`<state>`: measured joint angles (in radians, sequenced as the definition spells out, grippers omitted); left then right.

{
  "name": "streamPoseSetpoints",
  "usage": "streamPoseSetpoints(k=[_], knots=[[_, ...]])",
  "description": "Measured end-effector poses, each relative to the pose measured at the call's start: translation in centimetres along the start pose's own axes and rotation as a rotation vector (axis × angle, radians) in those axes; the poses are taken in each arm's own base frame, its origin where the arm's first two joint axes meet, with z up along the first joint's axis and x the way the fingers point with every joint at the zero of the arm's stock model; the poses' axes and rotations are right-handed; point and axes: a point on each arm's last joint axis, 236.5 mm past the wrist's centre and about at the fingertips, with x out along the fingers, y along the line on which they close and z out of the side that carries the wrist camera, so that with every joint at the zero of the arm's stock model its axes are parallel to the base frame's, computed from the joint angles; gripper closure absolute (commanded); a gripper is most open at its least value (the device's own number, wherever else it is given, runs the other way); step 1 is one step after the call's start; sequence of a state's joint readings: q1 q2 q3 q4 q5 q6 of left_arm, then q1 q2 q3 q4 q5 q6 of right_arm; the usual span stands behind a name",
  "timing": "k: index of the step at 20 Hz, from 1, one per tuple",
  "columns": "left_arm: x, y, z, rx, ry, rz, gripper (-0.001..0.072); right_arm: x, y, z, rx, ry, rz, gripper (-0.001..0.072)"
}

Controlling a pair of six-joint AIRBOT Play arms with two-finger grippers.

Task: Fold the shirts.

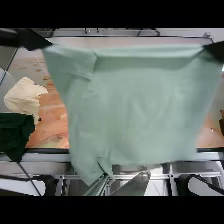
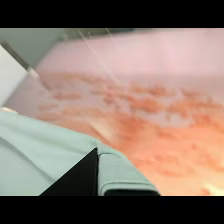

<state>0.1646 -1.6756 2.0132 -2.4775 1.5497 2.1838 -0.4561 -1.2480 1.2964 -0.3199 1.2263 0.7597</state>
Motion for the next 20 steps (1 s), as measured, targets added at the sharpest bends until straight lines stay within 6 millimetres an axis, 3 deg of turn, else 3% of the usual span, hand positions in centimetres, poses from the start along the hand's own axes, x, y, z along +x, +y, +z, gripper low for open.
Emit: streamPoseSetpoints(k=[2,4,6,8,12,15,20], knots=[[5.1,4.0,-2.7,-0.068,0.094,-0.015,0.0689,3.4,-5.8,-4.1,0.125,0.092,-0.041,0.0693],[8.7,7.2,-4.6,-0.128,0.132,-0.015,0.0689,5.9,-10.4,-7.5,0.227,0.143,-0.076,0.0693],[11.0,10.1,-6.4,-0.182,0.151,0.006,0.0689,7.7,-14.0,-10.4,0.308,0.177,-0.1,0.0693],[12.3,11.6,-7.5,-0.214,0.163,0.014,0.0689,9.0,-16.4,-11.7,0.355,0.185,-0.111,0.0693],[13.6,12.5,-8.8,-0.265,0.188,0.022,0.0691,10.0,-19.0,-12.4,0.384,0.185,-0.122,0.0693],[15.4,11.9,-11.6,-0.331,0.252,-0.003,0.0692,9.4,-20.2,-13.0,0.393,0.196,-0.13,0.0693],[18.2,11.8,-15.5,-0.422,0.309,-0.006,0.0694,9.4,-21.5,-16.3,0.423,0.282,-0.139,0.0692]])
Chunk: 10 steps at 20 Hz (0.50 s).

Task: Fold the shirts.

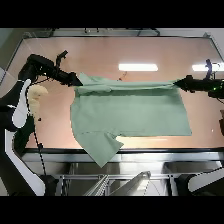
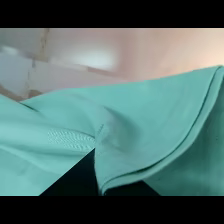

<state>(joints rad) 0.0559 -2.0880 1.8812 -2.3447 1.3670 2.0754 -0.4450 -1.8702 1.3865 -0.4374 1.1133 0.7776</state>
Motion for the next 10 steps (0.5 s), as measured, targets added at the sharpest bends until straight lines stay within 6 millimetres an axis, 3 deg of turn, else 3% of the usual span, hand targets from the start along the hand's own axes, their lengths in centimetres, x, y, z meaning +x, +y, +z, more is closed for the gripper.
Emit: streamPoseSetpoints(k=[4,5,6,7,8,10], knots=[[1.2,0.1,-1.2,-0.048,0.029,-0.009,0.0691,1.3,-1.2,-2.2,0.039,0.071,0.004,0.0683],[1.3,0.0,-1.5,-0.051,0.041,-0.015,0.0609,1.4,-1.3,-2.4,0.05,0.083,0.002,0.0636],[1.4,-0.4,-2.0,-0.059,0.061,-0.027,0.0412,1.3,-1.5,-2.8,0.061,0.096,-0.007,0.0438],[1.4,-0.6,-2.5,-0.069,0.083,-0.04,0.0301,1.1,-1.9,-3.1,0.077,0.113,-0.025,0.0347],[1.3,-1.0,-3.1,-0.088,0.108,-0.055,0.0191,0.7,-2.3,-3.6,0.09,0.132,-0.045,0.0348],[0.7,-1.3,-4.4,-0.145,0.159,-0.081,0.0154,-0.8,-2.7,-4.3,0.108,0.173,-0.085,0.0347]])
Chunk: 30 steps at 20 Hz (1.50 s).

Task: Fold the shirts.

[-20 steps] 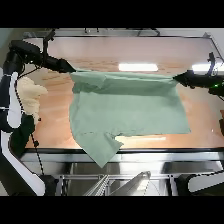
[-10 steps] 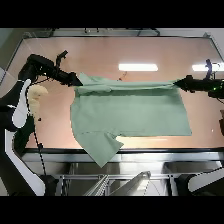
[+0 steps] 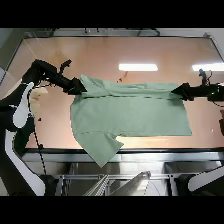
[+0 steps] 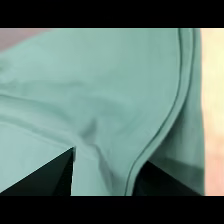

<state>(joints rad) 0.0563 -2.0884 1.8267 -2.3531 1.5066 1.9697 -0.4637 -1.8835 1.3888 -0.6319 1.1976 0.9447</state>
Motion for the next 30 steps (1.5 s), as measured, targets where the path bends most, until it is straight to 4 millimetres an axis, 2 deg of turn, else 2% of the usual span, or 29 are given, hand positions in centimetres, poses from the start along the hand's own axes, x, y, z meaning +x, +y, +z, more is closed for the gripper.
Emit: streamPoseSetpoints(k=[3,7,8,10,12,15,17,20,26,30], knots=[[-1.1,-0.2,-2.6,-0.1,0.095,-0.044,0.0156,-3.8,-0.8,-1.2,0.004,0.044,-0.094,0.0347],[-3.6,-2.1,-6.5,-0.184,0.182,-0.087,0.0157,-10.6,-2.5,-3.3,0.023,0.055,-0.252,0.0348],[-4.2,-2.6,-7.4,-0.197,0.181,-0.09,0.0156,-12.0,-3.0,-4.2,0.044,0.051,-0.275,0.0348],[-5.4,-3.6,-10.0,-0.221,0.164,-0.097,0.0155,-14.2,-4.2,-7.1,0.094,0.058,-0.302,0.0347],[-5.9,-4.2,-13.0,-0.253,0.129,-0.098,0.0156,-15.0,-5.3,-10.2,0.135,0.076,-0.299,0.0346],[-5.6,-4.9,-17.9,-0.314,0.072,-0.092,0.0156,-14.0,-6.2,-14.1,0.187,0.115,-0.243,0.0346],[-4.8,-5.4,-21.1,-0.347,0.046,-0.088,0.0156,-12.5,-6.0,-15.6,0.206,0.148,-0.19,0.0347],[-3.6,-5.9,-24.6,-0.376,0.015,-0.077,0.0156,-9.9,-5.7,-17.3,0.225,0.224,-0.129,0.0347],[-1.8,-5.8,-28.0,-0.366,-0.112,-0.008,0.0157,-5.5,-3.3,-19.0,0.23,0.348,-0.007,0.0348],[-1.9,-6.0,-28.4,-0.316,-0.198,0.034,0.0157,-5.2,-3.2,-19.0,0.229,0.361,0.009,0.0348]])
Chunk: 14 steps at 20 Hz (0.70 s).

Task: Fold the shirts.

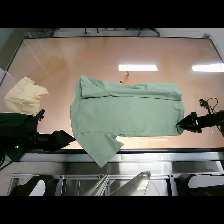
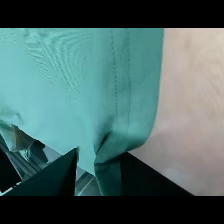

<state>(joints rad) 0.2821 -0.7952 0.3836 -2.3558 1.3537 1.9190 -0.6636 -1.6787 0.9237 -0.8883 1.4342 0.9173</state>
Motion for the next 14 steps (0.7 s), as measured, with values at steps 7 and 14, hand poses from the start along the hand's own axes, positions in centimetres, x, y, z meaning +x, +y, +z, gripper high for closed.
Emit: streamPoseSetpoints(k=[7,14], knots=[[0.0,0.3,0.1,-0.013,-0.033,0.014,0.0158,-3.8,-2.4,0.8,0.062,-0.118,-0.015,0.0279],[2.2,1.9,-1.0,-0.127,0.118,-0.023,0.0294,-6.2,-3.6,1.0,0.087,-0.167,-0.026,0.0237]])
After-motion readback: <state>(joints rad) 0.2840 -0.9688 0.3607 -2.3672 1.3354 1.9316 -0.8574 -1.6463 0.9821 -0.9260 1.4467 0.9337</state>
